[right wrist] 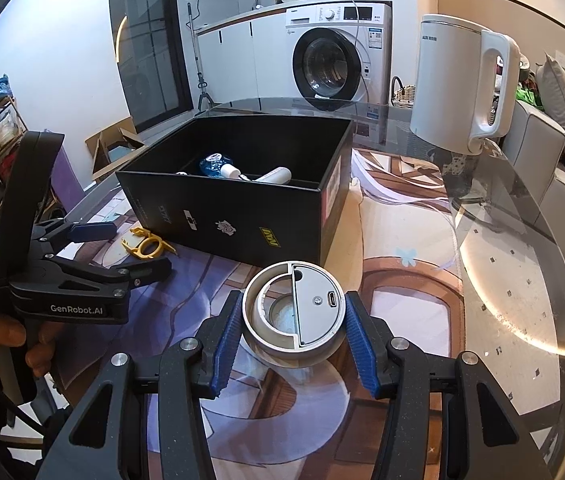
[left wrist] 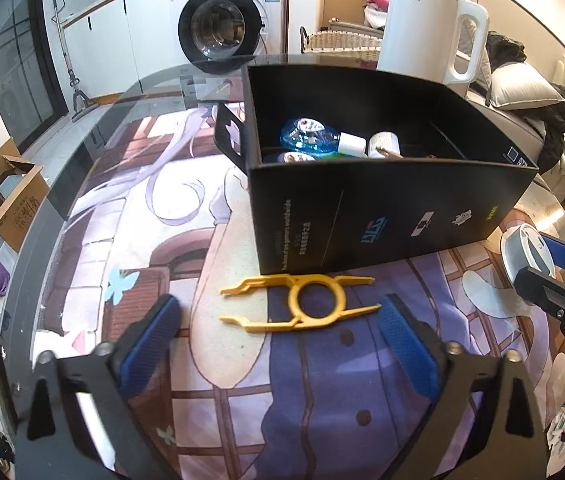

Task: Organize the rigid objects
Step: 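Close the right gripper on the grey round holder while the left grasps the yellow clip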

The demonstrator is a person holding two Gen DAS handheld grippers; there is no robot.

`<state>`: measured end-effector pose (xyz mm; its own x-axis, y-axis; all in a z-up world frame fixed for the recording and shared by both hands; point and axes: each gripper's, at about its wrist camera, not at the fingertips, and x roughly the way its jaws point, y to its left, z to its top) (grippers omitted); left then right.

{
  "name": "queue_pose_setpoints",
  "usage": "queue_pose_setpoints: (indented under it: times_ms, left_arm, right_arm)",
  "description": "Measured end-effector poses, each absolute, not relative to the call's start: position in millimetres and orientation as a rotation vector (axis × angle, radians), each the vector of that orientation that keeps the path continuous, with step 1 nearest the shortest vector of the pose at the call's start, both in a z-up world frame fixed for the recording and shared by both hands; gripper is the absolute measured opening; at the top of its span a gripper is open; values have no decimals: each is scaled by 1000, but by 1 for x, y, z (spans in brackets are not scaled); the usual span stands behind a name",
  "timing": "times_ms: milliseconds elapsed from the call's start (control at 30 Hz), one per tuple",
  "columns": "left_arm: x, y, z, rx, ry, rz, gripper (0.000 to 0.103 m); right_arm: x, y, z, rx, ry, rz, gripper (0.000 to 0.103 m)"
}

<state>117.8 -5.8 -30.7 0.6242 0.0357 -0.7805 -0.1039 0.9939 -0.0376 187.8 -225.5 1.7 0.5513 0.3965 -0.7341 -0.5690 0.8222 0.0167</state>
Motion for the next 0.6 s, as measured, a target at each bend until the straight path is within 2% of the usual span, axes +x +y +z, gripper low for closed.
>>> queue_pose_setpoints:
  times_ms: [100,600]
  left_arm:
    - [115,-5,-28,-73,875,68,79]
    - [107,-8,-21,-61,846,3,79]
  right_arm:
    - [187,-224,2,-236,801,580,50]
    - [189,-226,3,-228,790,578,50]
